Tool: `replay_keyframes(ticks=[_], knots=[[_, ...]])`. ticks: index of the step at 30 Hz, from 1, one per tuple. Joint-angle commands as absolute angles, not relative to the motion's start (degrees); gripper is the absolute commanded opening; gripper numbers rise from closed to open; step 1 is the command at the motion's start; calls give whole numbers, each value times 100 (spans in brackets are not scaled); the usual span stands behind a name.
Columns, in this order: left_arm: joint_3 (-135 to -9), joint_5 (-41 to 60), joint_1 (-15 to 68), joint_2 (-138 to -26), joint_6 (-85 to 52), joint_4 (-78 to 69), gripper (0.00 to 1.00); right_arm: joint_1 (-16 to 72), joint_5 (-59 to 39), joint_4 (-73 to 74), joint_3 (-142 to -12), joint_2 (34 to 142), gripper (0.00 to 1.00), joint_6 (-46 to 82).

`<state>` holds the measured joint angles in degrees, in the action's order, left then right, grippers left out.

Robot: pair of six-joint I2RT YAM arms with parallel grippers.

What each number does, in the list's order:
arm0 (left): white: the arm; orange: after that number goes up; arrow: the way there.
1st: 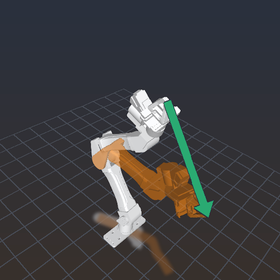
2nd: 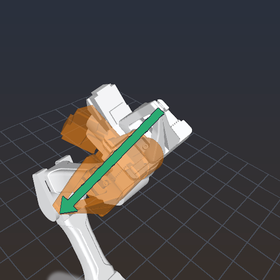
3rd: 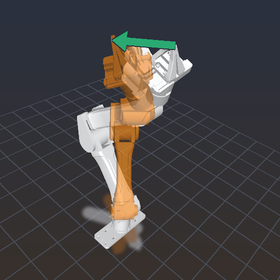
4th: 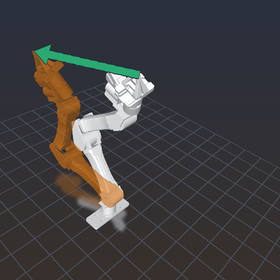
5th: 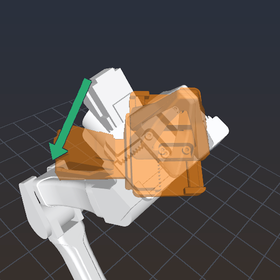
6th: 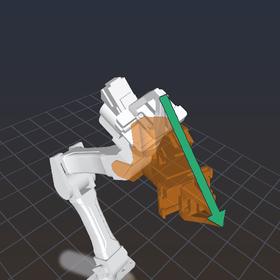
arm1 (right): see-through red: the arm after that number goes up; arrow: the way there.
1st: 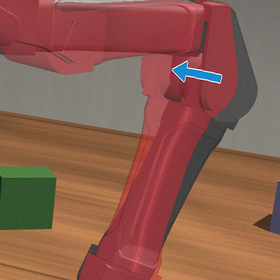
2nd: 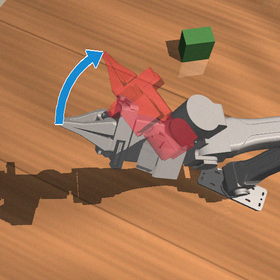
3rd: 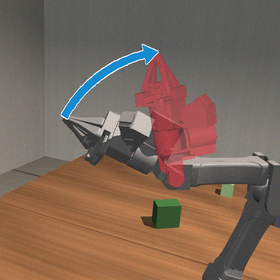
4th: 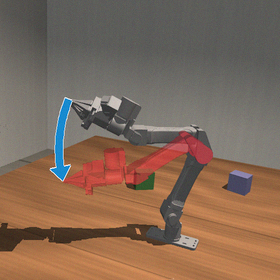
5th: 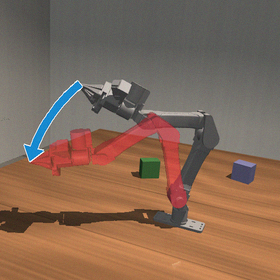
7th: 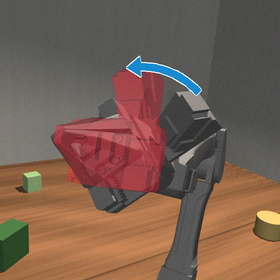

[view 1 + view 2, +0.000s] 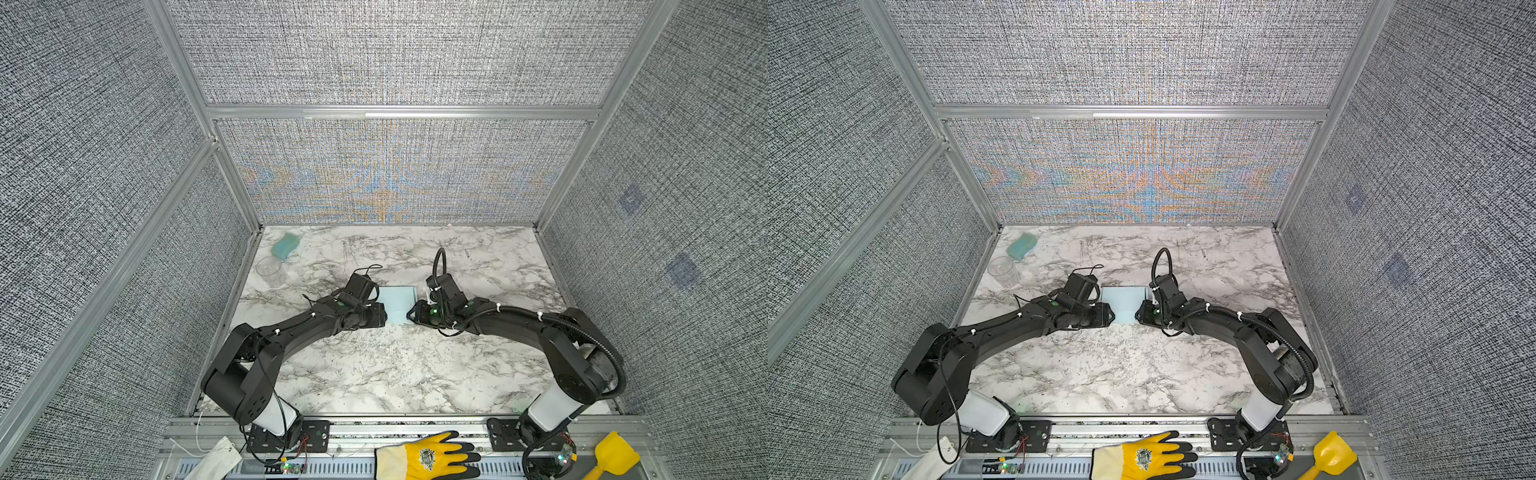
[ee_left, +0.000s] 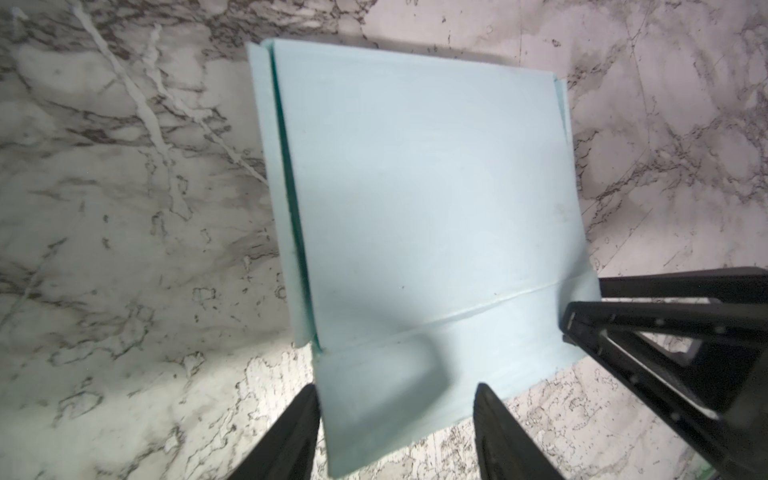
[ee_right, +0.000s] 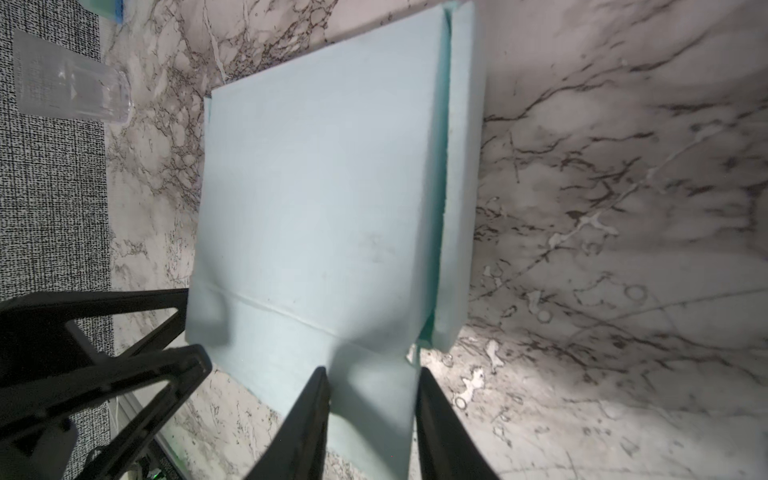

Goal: Fold the paper box

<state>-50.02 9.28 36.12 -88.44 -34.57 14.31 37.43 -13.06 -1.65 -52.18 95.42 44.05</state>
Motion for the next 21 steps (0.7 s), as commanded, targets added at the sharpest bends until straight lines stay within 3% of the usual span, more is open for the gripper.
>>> replay_keyframes(ticks=[1, 21], knots=[[-4960, 1090, 3622, -8933, -3456, 1163, 61, 3721, -1328, -141, -5265, 9585, 36, 4269], [-4982, 1004, 3624, -9259, -3384, 1056, 60, 3684, -779, -573, -5597, 9769, 33, 3705]])
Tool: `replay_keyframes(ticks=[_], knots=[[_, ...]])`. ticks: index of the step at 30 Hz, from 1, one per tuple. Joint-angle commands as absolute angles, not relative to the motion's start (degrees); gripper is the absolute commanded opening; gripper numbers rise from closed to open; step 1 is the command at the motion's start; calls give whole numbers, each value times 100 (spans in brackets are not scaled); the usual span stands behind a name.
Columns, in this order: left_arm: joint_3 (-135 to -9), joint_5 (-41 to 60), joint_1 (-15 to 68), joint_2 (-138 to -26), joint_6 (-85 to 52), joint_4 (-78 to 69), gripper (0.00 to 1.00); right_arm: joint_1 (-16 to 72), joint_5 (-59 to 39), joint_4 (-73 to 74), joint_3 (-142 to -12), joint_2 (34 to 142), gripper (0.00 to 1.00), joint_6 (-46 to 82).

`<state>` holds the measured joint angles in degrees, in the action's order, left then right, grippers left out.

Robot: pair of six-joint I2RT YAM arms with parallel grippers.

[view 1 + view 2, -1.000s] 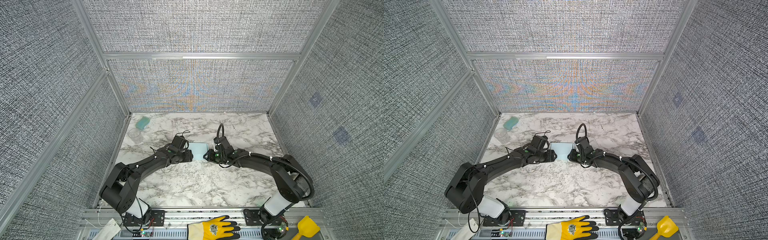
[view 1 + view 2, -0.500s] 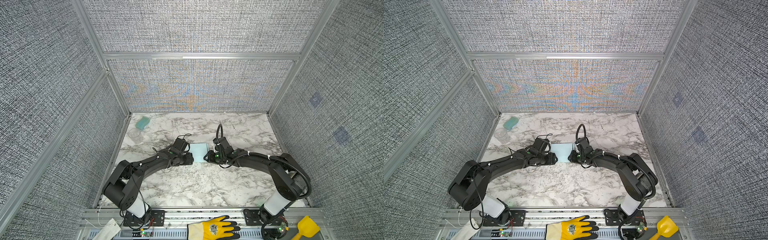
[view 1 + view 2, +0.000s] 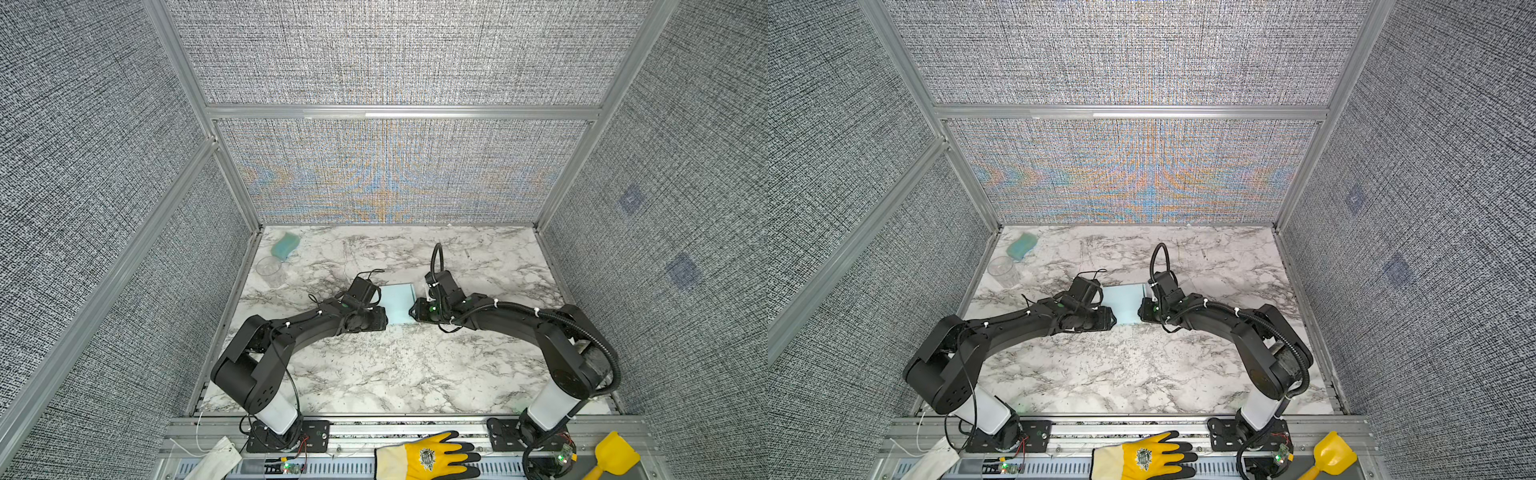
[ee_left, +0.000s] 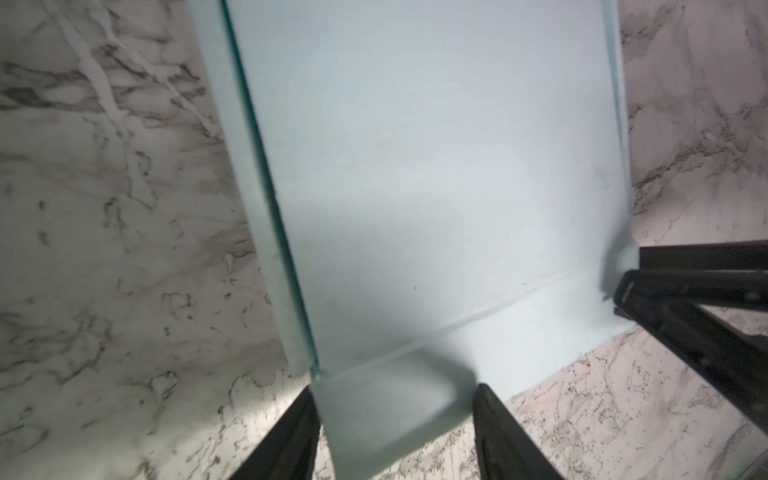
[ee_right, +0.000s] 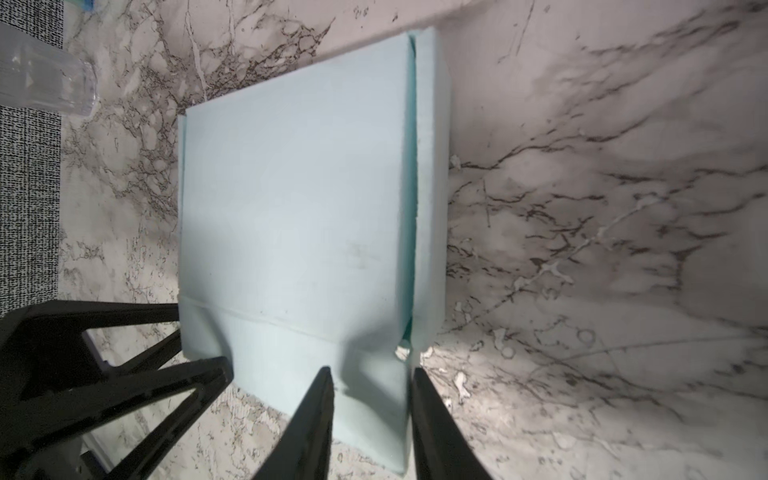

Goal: Fold the paper box

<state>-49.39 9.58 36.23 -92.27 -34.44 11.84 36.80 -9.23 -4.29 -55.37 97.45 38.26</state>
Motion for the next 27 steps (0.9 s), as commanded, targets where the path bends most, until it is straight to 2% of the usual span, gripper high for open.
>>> replay_keyframes(ticks=[1, 27], knots=[[-4996, 1011, 3621, -9272, -3384, 1055, 60, 3683, -738, -601, -5615, 9795, 32, 3668], [-5171, 983, 3612, -9501, -3261, 1124, 59, 3684, -279, -664, -5752, 9996, 29, 3350]])
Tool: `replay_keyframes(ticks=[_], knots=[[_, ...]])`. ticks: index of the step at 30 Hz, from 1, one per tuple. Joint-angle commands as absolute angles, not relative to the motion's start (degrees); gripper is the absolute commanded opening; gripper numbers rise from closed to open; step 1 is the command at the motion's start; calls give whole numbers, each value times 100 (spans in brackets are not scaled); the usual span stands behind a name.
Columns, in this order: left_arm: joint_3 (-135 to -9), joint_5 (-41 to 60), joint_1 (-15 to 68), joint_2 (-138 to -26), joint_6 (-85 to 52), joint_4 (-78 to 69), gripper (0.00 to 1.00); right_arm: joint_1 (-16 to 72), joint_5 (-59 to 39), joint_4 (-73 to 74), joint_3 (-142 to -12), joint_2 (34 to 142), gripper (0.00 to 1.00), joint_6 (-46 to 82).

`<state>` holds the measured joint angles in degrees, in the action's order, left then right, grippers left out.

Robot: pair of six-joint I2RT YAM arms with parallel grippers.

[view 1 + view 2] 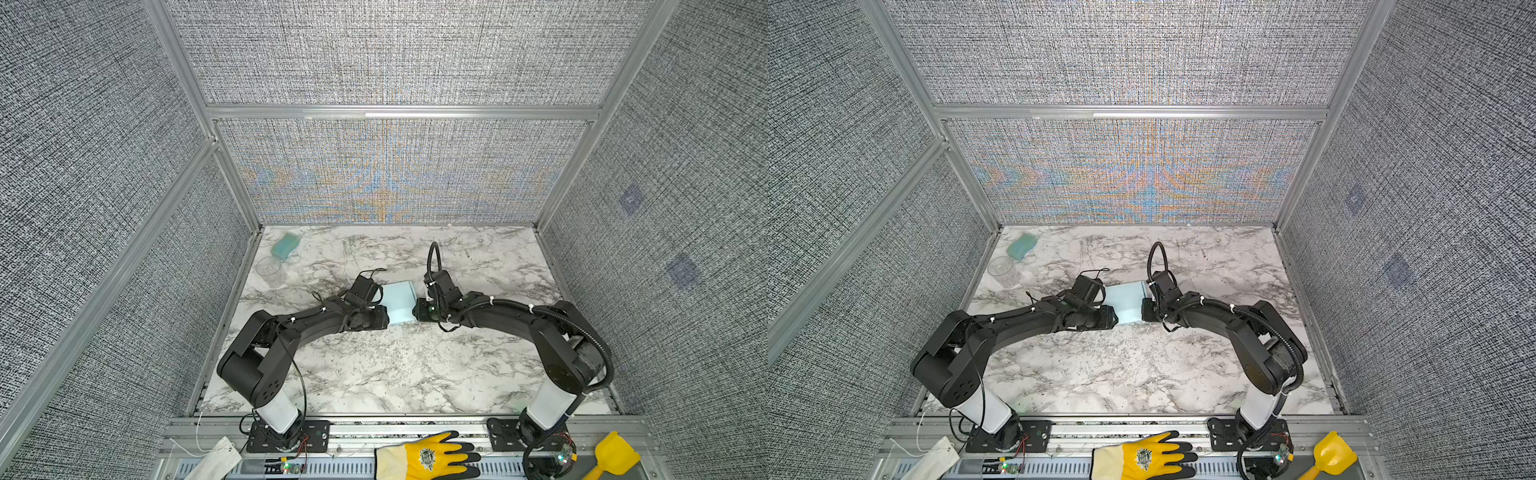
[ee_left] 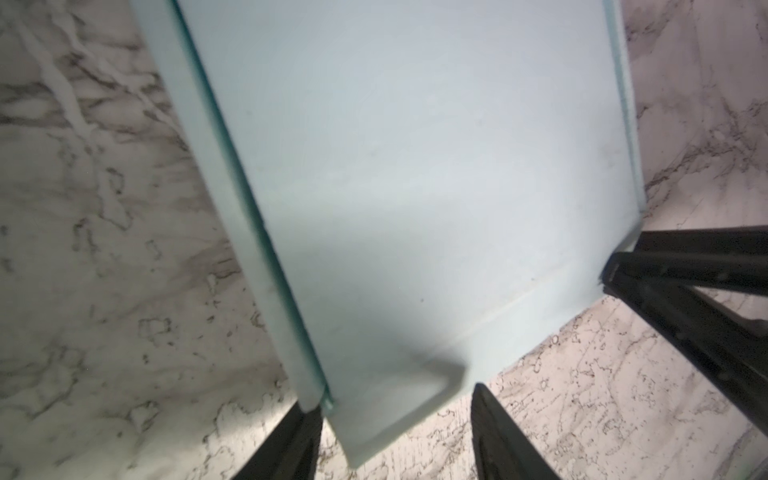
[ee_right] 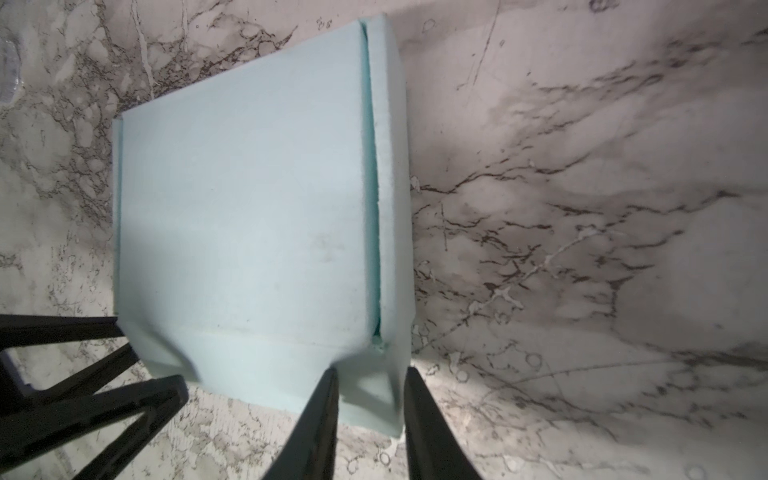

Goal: Fold the paper box

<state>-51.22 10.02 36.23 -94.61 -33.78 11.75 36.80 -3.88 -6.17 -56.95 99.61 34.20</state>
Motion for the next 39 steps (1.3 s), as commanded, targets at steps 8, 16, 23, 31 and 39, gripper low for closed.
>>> replay_keyframes(ticks=[8, 16, 23, 31, 39], knots=[[-5257, 978, 3604, -9605, -3217, 1178, 59, 3684, -177, -658, -5832, 10185, 27, 3282], [-5368, 984, 3590, -9706, -3171, 1248, 59, 3656, -158, -719, -5947, 10240, 27, 3224], [-5415, 808, 3538, -9545, -3069, 1526, 66, 3639, -199, -706, -5862, 10009, 27, 3193], [-5225, 665, 3334, -9024, -2991, 1735, 71, 3641, -246, -598, -5655, 9630, 27, 3217], [-5761, 498, 3278, -9080, -2716, 1935, 71, 3648, -222, -424, -5346, 9112, 27, 3318]])
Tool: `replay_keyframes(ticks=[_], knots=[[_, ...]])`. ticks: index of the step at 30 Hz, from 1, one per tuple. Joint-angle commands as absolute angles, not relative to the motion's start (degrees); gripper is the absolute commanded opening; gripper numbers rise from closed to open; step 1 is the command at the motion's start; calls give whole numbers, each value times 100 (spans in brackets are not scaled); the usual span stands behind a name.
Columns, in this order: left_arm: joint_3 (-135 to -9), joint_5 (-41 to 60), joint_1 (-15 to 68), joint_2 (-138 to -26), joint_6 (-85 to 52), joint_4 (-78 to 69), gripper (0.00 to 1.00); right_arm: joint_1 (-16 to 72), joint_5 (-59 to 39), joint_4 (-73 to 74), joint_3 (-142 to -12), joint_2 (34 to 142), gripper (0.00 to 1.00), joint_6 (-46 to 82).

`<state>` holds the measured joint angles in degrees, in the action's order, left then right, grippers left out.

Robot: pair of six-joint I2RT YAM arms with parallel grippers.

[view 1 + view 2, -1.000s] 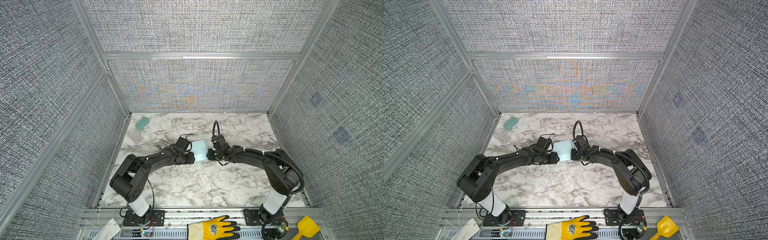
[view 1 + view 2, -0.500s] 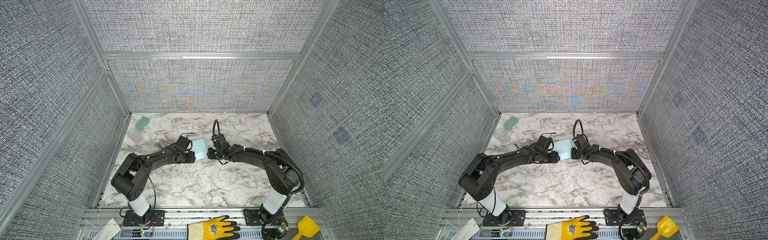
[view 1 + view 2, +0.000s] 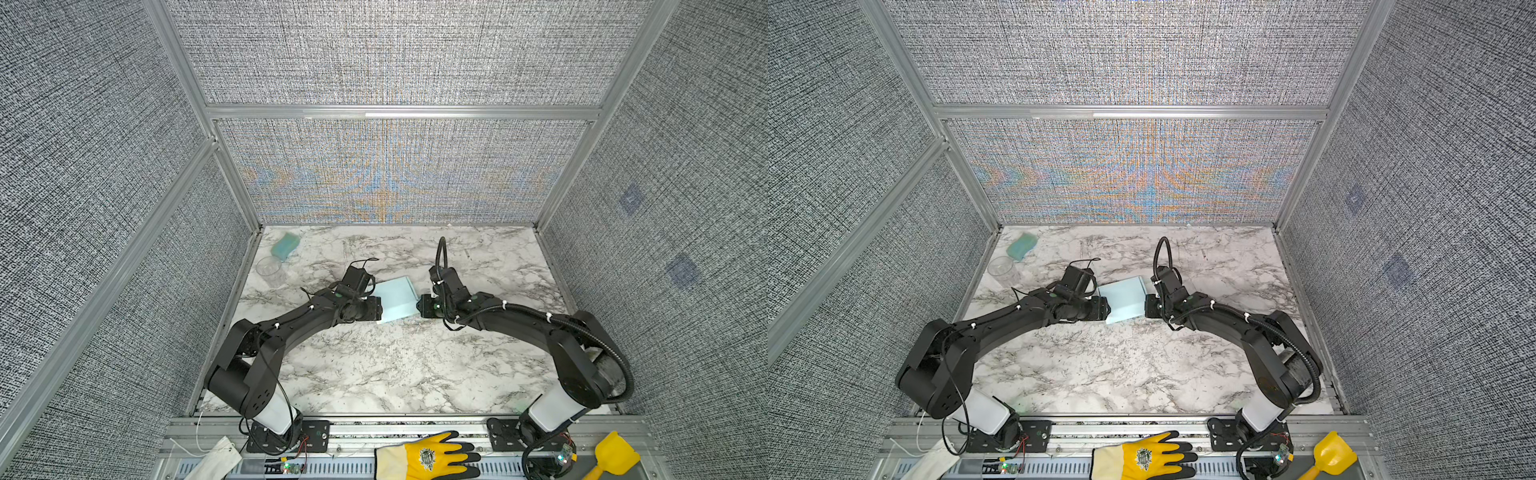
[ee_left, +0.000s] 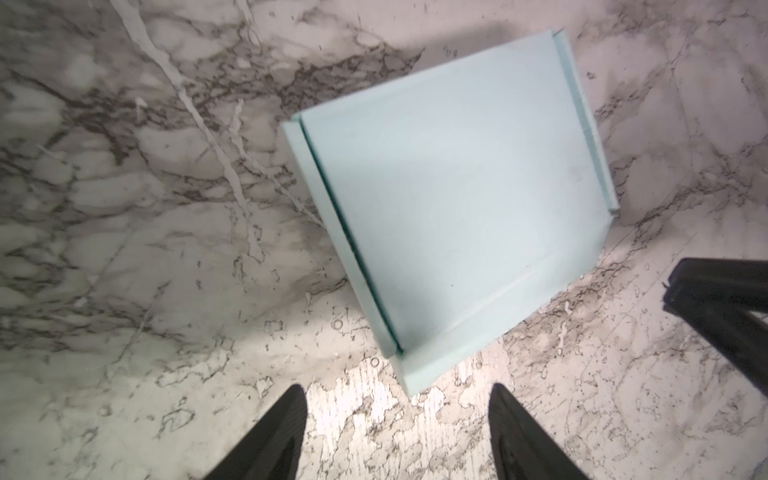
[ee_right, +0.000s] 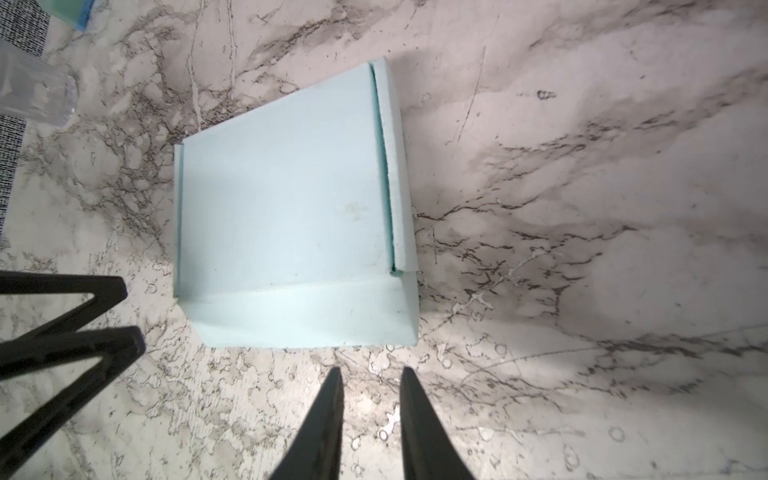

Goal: Fold the paper box

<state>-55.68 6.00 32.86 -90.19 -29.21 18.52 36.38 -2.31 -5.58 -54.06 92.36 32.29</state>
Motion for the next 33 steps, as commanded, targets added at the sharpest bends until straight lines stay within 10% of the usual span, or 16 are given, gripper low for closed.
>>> replay_keyframes(ticks=[1, 16, 33], knots=[[-5897, 469, 3278, -9132, -2641, 1964, 71, 3656, -227, -340, -5136, 9033, 27, 3323], [-7538, 1123, 3088, -10569, -1450, 1449, 64, 3882, -539, 1175, -4044, 8743, 27, 3248], [-6352, 2899, 2944, -10859, -777, -1407, 64, 4008, -1177, 2813, -3399, 8974, 27, 2780]])
